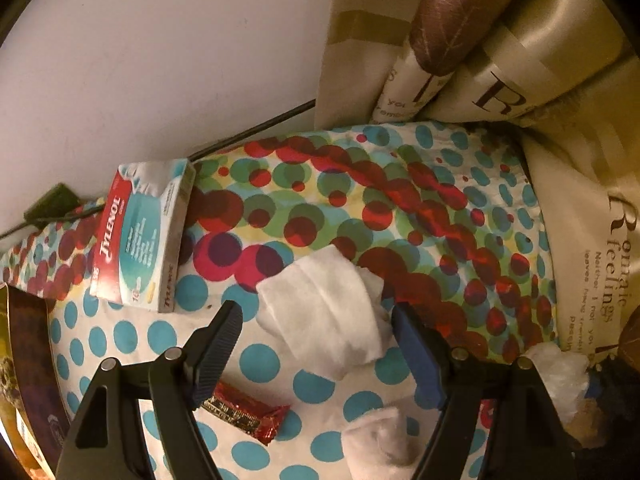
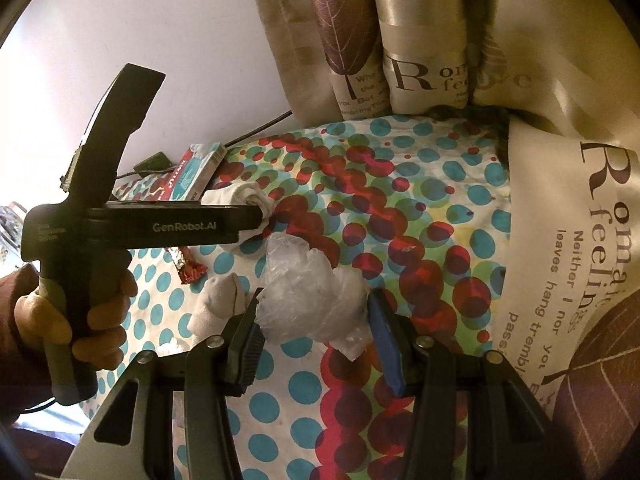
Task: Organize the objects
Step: 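Grasp the white folded towel with the left gripper, then carry the white towel toward the gold tray with the left gripper while right holds the bag, then lower the white towel into the tray and open left while right releases the plastic bag there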
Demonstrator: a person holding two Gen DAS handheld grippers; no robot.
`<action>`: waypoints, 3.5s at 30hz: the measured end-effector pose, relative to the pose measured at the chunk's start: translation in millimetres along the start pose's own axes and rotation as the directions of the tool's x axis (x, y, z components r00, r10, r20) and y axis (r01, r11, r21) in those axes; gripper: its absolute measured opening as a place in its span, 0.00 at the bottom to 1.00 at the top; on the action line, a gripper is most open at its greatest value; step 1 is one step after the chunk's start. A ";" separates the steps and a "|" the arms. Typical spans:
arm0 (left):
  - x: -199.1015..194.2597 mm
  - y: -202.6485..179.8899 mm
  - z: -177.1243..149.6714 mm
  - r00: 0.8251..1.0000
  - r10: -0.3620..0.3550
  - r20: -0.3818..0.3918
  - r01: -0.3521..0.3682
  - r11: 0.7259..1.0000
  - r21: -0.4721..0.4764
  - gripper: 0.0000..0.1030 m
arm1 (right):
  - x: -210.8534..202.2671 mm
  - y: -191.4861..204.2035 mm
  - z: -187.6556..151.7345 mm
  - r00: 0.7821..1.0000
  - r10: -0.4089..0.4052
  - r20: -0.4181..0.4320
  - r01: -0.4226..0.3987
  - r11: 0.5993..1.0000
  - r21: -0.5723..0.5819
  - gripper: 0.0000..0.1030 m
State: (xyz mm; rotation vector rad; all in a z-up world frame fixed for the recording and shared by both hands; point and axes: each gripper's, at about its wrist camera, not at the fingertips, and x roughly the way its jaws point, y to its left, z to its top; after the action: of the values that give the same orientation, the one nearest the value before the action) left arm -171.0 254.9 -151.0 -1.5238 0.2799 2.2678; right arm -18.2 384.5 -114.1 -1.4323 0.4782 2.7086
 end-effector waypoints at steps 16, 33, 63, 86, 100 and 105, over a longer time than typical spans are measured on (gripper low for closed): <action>-24.9 0.6 -6.1 0.998 0.002 0.065 -0.003 1.000 0.020 0.42 | -2.5 2.2 -2.6 1.000 -0.019 0.009 0.019 1.000 0.013 0.46; -114.4 80.5 -77.6 0.982 0.118 0.149 -0.093 0.982 -0.162 0.42 | 10.5 16.4 -7.3 1.000 -0.023 0.004 0.023 1.000 0.003 0.46; -190.6 236.7 -185.1 0.940 0.317 0.124 -0.205 0.819 -0.536 0.43 | 13.1 94.7 9.4 1.000 0.008 0.024 -0.005 0.992 -0.129 0.46; -145.8 273.8 -207.2 0.973 0.232 0.024 -0.174 0.794 -0.583 0.56 | 14.3 127.1 3.3 1.000 0.004 0.006 -0.002 0.984 -0.177 0.46; -162.3 264.5 -234.8 0.970 0.242 0.035 -0.182 0.810 -0.557 0.57 | 36.8 241.0 -1.3 0.986 0.159 -0.056 -0.169 0.900 -0.402 0.46; -171.5 259.4 -247.2 0.964 0.264 0.038 -0.205 0.825 -0.526 0.57 | 46.8 290.5 -1.8 0.974 0.214 -0.081 -0.226 0.843 -0.488 0.46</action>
State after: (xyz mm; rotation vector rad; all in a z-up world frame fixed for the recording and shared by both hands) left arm -16.8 -107.9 -102.6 -1.6755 -0.2150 2.7742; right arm -95.3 102.5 -80.3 -1.5959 -0.0799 3.1643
